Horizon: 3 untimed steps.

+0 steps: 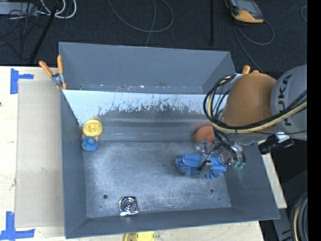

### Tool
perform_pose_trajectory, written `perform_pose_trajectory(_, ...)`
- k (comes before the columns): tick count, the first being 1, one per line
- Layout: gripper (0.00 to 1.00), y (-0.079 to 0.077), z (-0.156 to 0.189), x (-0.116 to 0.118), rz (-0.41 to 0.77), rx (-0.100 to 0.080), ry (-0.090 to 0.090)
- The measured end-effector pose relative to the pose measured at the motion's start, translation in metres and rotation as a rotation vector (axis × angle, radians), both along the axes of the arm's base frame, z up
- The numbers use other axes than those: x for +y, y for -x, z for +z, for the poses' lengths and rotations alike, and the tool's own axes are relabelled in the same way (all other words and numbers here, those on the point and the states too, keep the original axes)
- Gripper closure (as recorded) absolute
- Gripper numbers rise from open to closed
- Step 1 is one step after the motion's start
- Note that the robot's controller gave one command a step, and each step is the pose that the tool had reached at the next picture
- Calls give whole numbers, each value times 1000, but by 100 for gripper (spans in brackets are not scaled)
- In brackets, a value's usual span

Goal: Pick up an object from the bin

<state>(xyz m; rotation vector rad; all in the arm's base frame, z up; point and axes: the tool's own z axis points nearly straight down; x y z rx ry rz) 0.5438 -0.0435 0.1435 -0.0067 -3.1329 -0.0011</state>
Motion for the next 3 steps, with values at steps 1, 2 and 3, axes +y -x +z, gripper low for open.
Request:
perform_pose_trajectory(1,0,-2,4,0,2,-7,0)
perform_pose_trajectory(2,0,-12,-37,-21,-250,-15,0)
perform_pose_trajectory(3,0,-28,-68,-30,-386,-5,4)
